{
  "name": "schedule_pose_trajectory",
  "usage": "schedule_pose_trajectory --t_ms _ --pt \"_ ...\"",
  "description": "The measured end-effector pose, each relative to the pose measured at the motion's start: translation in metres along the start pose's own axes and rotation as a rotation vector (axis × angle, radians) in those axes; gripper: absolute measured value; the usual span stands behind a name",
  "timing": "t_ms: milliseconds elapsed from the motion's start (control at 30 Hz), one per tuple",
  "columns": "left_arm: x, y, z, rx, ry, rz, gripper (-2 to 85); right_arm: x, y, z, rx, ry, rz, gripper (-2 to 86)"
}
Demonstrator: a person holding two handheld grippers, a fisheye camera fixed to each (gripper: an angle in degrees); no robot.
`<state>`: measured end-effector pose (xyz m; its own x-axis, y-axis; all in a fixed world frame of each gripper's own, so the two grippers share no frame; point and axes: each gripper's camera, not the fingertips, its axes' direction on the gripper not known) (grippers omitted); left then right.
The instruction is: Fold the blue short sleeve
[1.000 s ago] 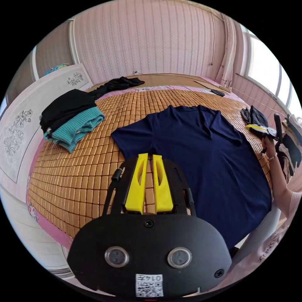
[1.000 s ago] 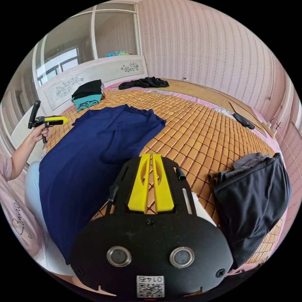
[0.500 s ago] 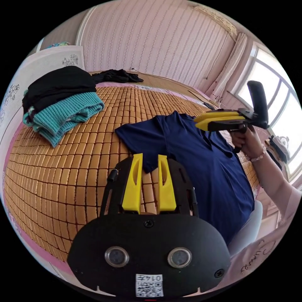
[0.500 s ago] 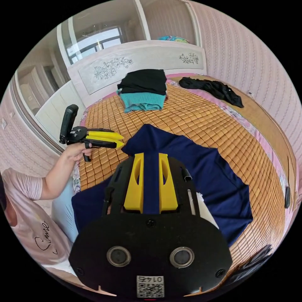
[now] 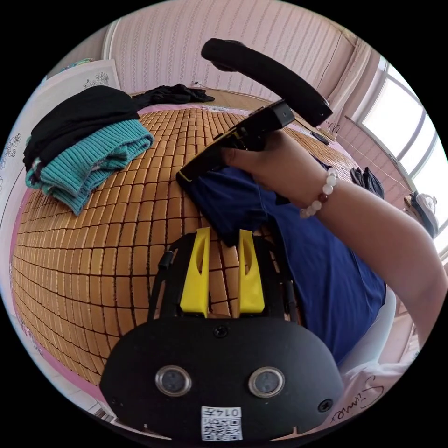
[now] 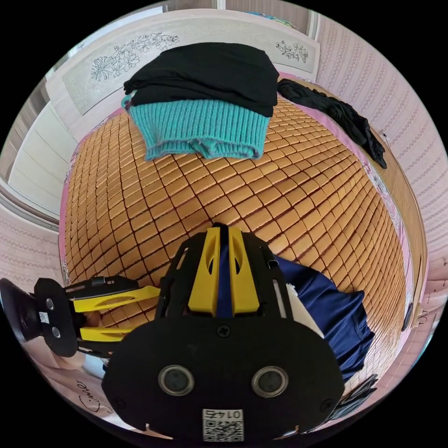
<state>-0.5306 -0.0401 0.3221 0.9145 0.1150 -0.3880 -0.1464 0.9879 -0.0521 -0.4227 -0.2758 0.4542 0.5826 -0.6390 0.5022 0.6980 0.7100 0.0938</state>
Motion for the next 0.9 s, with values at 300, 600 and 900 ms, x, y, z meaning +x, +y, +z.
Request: schedule_pose_trajectory --t_ms 300,600,900 --pt "-0.028 0.006 -0.013 0.054 0.108 -0.036 0.2 0.039 0.02 -0.022 0.076 -0.078 0.094 -0.1" --pt "-0.019 0.015 -0.051 0.345 0.397 0.141 0.0 0.111 0.116 -0.09 0.32 -0.207 0.219 0.4" --pt "-0.017 0.008 -0.031 0.215 0.367 0.103 5.0 0.204 0.252 -0.064 0.249 -0.209 0.51 0.7"
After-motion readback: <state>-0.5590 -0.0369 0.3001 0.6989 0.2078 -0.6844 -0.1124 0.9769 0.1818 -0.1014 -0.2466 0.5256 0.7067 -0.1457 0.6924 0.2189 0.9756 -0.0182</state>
